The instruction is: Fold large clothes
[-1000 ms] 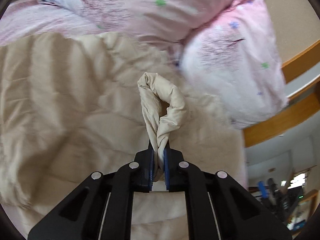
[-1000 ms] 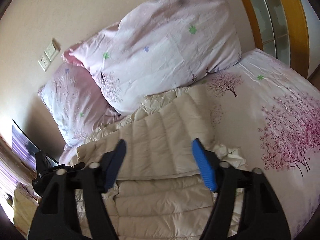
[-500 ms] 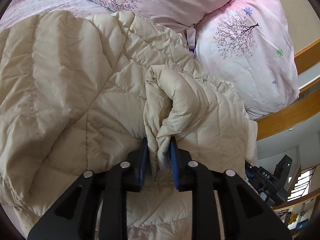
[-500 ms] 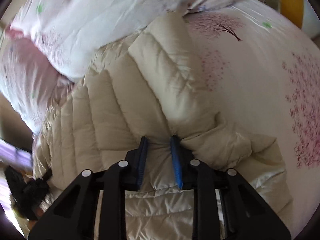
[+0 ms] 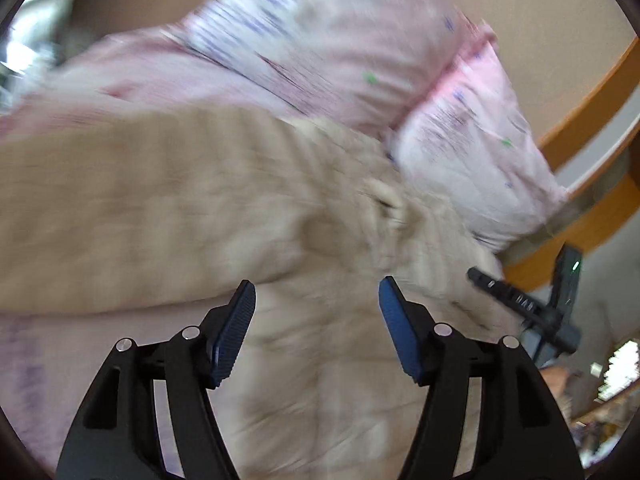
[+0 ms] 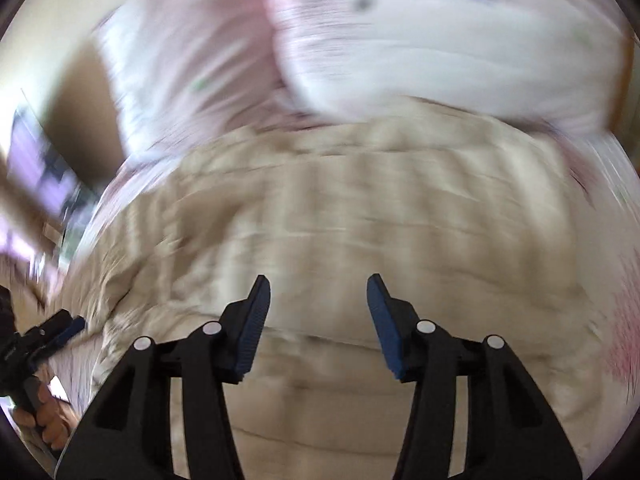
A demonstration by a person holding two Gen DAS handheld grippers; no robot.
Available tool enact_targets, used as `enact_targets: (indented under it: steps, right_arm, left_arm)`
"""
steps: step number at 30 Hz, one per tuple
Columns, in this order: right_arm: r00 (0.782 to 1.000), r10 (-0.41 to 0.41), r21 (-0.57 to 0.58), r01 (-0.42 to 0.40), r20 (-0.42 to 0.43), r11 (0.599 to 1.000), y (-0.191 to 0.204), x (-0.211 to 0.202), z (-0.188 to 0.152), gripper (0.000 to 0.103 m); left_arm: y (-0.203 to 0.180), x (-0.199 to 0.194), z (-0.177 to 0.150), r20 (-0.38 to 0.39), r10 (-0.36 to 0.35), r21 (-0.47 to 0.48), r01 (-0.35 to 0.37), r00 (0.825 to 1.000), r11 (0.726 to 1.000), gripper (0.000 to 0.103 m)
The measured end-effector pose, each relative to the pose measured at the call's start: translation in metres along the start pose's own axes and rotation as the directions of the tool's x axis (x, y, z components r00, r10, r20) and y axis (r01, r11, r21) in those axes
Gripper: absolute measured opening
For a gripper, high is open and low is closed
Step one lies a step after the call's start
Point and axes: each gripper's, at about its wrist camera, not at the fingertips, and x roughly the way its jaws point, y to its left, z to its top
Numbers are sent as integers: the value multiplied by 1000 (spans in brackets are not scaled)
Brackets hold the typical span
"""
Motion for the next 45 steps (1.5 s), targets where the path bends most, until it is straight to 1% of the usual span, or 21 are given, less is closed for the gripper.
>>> enact_targets:
  steps: [2, 6, 7, 8, 9, 10, 12, 13, 14, 16, 17, 21, 25, 31, 33, 35, 39, 40, 42, 43, 45]
  right_arm:
    - [1000, -3, -83, 2, -4, 997, 36, 18, 8, 48]
    - [999, -40, -178, 40, 4, 983, 84, 59, 25, 46]
    - [999, -40, -199, 35, -23, 979, 91, 72, 26, 46]
    - [994, -55, -213, 34, -92, 976, 98, 93, 26, 48]
    - [990, -75, -210, 49, -120, 976, 101, 104, 25, 49]
    - [990, -85, -207, 60, -113, 977, 102, 107, 24, 49]
    - [994, -47, -182, 29, -96, 983, 101, 100, 25, 50]
    - [996, -3, -144, -10, -90, 990, 96, 89, 25, 51]
    - [996, 38, -106, -46, -79, 993, 90, 78, 24, 54]
    - [996, 78, -66, -81, -50, 995, 79, 59, 22, 59]
    - [996, 90, -53, -92, -29, 994, 73, 47, 21, 61]
    - [994, 110, -23, -110, -9, 994, 56, 25, 21, 62]
    - [990, 139, 14, -139, -6, 990, 41, 8, 17, 62]
    - [986, 164, 11, -165, 10, 986, 34, -10, 8, 62]
    - [985, 171, 2, -171, 8, 985, 33, -14, 3, 62]
    - [985, 170, -2, -170, 9, 985, 33, -17, 0, 62]
    - [984, 180, -11, -180, 6, 984, 31, -19, -4, 62]
    - [984, 177, -19, -177, 8, 984, 31, -20, -6, 62]
    - [985, 171, -26, -170, 7, 985, 31, -19, -7, 62]
    - [985, 170, -26, -170, 4, 985, 30, -19, -8, 62]
    - [986, 169, -18, -168, 2, 986, 28, -18, -9, 62]
  left_arm:
    - [21, -25, -10, 57, 75, -20, -74, 996, 997, 64]
    - [57, -56, -28, 120, 165, -100, -153, 979, 983, 64]
    - [68, -60, -31, 123, 174, -133, -158, 977, 978, 64]
    - [84, -64, -34, 119, 178, -194, -153, 977, 969, 64]
    - [91, -65, -35, 116, 178, -229, -148, 977, 962, 64]
    - [101, -67, -37, 112, 173, -270, -137, 979, 953, 64]
    - [122, -71, -40, 118, 159, -359, -107, 980, 927, 64]
    - [129, -74, -43, 129, 157, -383, -97, 979, 919, 64]
    - [138, -77, -43, 148, 167, -427, -90, 975, 900, 64]
    - [149, -81, -44, 174, 167, -478, -65, 970, 876, 64]
    - [156, -82, -44, 190, 167, -517, -45, 968, 855, 64]
    - [176, -85, -46, 229, 164, -619, 13, 959, 785, 63]
    - [191, -88, -46, 253, 162, -690, 60, 954, 721, 58]
    - [214, -93, -45, 284, 215, -769, 88, 934, 633, 47]
    - [219, -96, -46, 291, 227, -778, 92, 929, 621, 45]
    - [224, -99, -44, 294, 252, -781, 80, 922, 619, 42]
    - [232, -105, -41, 288, 303, -798, 53, 908, 601, 37]
    - [233, -105, -39, 287, 305, -795, 48, 908, 604, 34]
    - [233, -103, -35, 272, 315, -784, 20, 909, 620, 21]
    - [234, -101, -33, 267, 318, -774, 6, 909, 633, 8]
    - [234, -101, -33, 270, 319, -765, 0, 908, 644, 5]
